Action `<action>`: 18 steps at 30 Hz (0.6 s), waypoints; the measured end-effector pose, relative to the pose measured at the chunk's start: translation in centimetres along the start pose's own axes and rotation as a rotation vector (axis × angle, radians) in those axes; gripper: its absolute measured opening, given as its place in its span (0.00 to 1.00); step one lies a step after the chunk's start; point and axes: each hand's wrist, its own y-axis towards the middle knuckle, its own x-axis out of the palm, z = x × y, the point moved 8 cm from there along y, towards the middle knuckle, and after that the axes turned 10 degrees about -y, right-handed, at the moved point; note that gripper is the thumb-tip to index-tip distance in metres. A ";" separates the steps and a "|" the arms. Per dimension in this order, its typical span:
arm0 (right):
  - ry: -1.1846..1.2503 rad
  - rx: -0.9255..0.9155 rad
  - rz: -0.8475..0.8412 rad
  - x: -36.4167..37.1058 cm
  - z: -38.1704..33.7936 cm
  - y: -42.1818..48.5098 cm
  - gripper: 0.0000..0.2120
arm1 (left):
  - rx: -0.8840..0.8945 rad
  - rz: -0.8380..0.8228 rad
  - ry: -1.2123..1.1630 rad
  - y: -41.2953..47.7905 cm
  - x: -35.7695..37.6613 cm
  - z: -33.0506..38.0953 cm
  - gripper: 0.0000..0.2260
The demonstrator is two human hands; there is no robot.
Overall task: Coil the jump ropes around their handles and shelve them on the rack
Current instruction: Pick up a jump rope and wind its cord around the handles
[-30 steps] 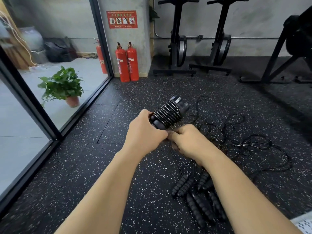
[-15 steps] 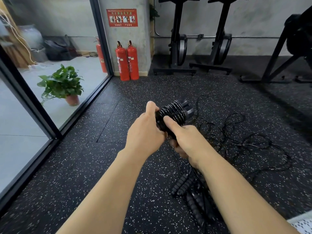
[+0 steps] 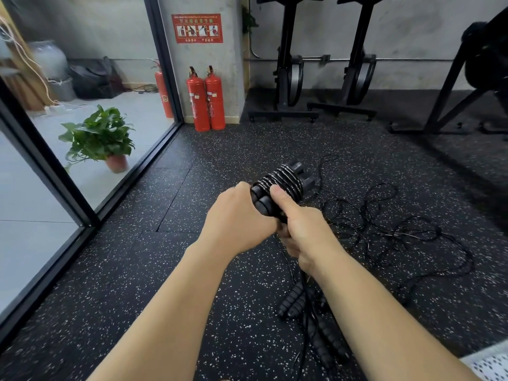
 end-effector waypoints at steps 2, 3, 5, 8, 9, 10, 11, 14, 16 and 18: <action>-0.010 -0.006 -0.005 0.1 0.1 0.0 0.21 | -0.083 -0.089 0.000 0.0 0.4 -0.9 0.19; -0.026 -0.013 -0.014 0.3 0.1 0.0 0.20 | -0.104 -0.109 0.005 0.0 0.4 -1.3 0.19; -0.066 -0.036 -0.033 0.5 0.0 0.0 0.19 | -0.106 -0.094 0.006 0.1 0.1 -1.5 0.16; -0.194 -0.120 -0.077 0.9 -0.8 0.2 0.20 | -0.103 -0.006 -0.031 0.3 -0.5 -1.7 0.13; -0.281 -0.160 -0.076 1.0 -1.1 0.2 0.20 | -0.119 0.022 -0.046 0.3 -0.8 -1.9 0.12; -0.381 -0.202 -0.054 1.0 -1.5 0.3 0.20 | -0.141 0.045 -0.055 0.4 -1.0 -2.2 0.11; -0.482 -0.242 -0.015 0.8 -1.8 0.3 0.20 | -0.163 0.057 -0.055 0.4 -1.3 -2.6 0.11; -0.729 -0.334 0.085 0.3 -2.6 0.1 0.22 | -0.206 0.050 -0.026 0.4 -1.5 -3.3 0.10; -0.870 -0.361 0.098 0.3 -3.0 -0.1 0.22 | -0.221 0.043 -0.005 0.3 -1.4 -3.5 0.10; -0.997 -0.375 0.104 0.1 -3.5 -0.4 0.21 | -0.248 0.054 0.005 0.3 -1.5 -3.9 0.10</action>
